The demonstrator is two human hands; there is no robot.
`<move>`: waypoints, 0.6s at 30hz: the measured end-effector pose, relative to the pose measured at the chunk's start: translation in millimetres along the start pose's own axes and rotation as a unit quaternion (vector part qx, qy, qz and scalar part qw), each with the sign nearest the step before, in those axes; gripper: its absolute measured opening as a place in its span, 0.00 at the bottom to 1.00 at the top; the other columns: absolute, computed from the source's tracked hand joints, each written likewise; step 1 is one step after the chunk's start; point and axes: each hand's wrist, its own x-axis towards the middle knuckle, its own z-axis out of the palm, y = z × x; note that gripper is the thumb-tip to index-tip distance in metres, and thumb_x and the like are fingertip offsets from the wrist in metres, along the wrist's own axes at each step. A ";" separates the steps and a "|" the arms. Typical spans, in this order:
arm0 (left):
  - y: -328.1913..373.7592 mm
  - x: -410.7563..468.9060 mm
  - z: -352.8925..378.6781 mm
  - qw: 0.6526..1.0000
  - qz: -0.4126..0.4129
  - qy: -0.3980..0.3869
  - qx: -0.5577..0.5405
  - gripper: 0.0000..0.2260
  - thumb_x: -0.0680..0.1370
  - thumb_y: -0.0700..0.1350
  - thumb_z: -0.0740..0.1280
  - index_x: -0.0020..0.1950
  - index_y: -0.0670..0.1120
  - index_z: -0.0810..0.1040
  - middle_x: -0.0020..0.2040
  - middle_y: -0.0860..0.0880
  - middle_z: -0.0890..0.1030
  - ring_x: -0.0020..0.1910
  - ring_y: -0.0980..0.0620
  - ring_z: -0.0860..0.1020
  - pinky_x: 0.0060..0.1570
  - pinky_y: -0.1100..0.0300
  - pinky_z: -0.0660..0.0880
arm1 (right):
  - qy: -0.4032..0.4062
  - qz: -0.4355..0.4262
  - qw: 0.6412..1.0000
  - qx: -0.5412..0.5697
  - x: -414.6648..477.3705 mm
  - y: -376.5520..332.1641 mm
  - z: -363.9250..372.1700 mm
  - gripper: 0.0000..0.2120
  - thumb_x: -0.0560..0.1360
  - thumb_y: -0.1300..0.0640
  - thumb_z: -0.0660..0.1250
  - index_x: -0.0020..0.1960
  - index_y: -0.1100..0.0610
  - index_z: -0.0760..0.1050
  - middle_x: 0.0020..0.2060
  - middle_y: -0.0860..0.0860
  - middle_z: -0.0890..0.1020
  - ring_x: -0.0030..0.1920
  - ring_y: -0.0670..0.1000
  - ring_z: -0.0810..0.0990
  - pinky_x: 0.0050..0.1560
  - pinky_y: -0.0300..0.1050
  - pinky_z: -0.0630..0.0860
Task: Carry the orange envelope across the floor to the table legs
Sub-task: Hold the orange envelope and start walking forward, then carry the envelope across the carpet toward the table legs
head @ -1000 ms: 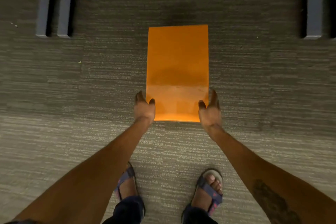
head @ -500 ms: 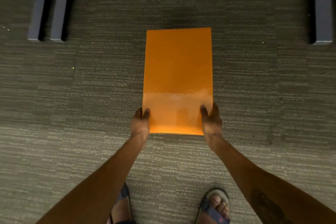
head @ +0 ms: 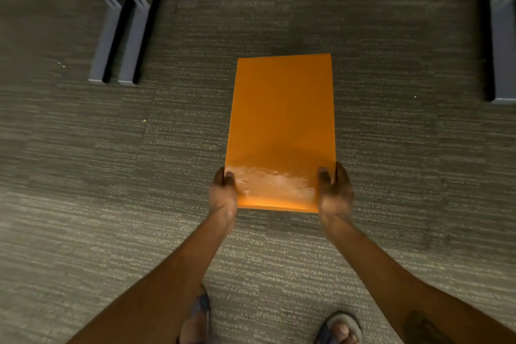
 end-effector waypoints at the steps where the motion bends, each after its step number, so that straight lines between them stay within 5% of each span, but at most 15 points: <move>1: 3.8 4.4 -2.6 1.000 0.007 0.004 -0.008 0.14 0.84 0.47 0.56 0.64 0.47 0.77 0.59 0.46 0.82 0.55 0.41 0.80 0.55 0.52 0.77 | 0.002 -0.003 1.000 0.005 1.1 -6.0 3.9 0.14 0.81 0.45 0.59 0.64 0.46 0.74 0.53 0.46 0.81 0.47 0.52 0.80 0.43 0.46 0.75; 6: 27.8 30.6 -16.8 0.999 0.032 0.032 -0.025 0.09 0.84 0.43 0.56 0.49 0.49 0.75 0.36 0.54 0.76 0.31 0.57 0.76 0.27 0.69 0.69 | 0.001 0.006 0.999 0.041 7.5 -27.5 33.9 0.12 0.81 0.50 0.59 0.62 0.49 0.75 0.52 0.48 0.82 0.46 0.53 0.80 0.46 0.48 0.74; 8: 35.0 49.0 -24.4 0.998 0.045 0.030 -0.044 0.11 0.84 0.43 0.57 0.46 0.51 0.76 0.31 0.57 0.76 0.29 0.59 0.76 0.32 0.63 0.71 | 0.006 -0.017 0.999 0.049 10.1 -32.1 52.9 0.12 0.81 0.51 0.58 0.61 0.51 0.76 0.52 0.52 0.83 0.45 0.54 0.79 0.44 0.47 0.72; 11: 37.4 87.6 -37.7 0.997 0.066 0.005 -0.034 0.11 0.85 0.44 0.55 0.54 0.50 0.77 0.37 0.56 0.77 0.35 0.53 0.75 0.39 0.59 0.72 | 0.019 -0.039 0.998 0.051 16.6 -40.3 87.8 0.16 0.81 0.51 0.58 0.66 0.52 0.74 0.58 0.53 0.82 0.50 0.57 0.80 0.47 0.53 0.76; 14: 45.1 126.3 -47.1 0.995 0.089 -0.006 -0.035 0.12 0.85 0.44 0.56 0.52 0.53 0.79 0.41 0.54 0.80 0.39 0.49 0.77 0.44 0.53 0.76 | 0.043 -0.049 0.997 0.032 27.9 -53.1 121.5 0.16 0.81 0.52 0.58 0.67 0.52 0.74 0.59 0.53 0.82 0.53 0.58 0.80 0.50 0.54 0.77; 18: 64.2 169.7 -57.2 0.993 0.113 0.010 -0.020 0.12 0.85 0.44 0.56 0.60 0.48 0.78 0.49 0.47 0.82 0.45 0.48 0.79 0.39 0.62 0.75 | 0.056 -0.077 0.995 0.024 53.6 -69.2 163.1 0.14 0.81 0.53 0.59 0.64 0.53 0.76 0.54 0.55 0.83 0.50 0.58 0.80 0.48 0.52 0.77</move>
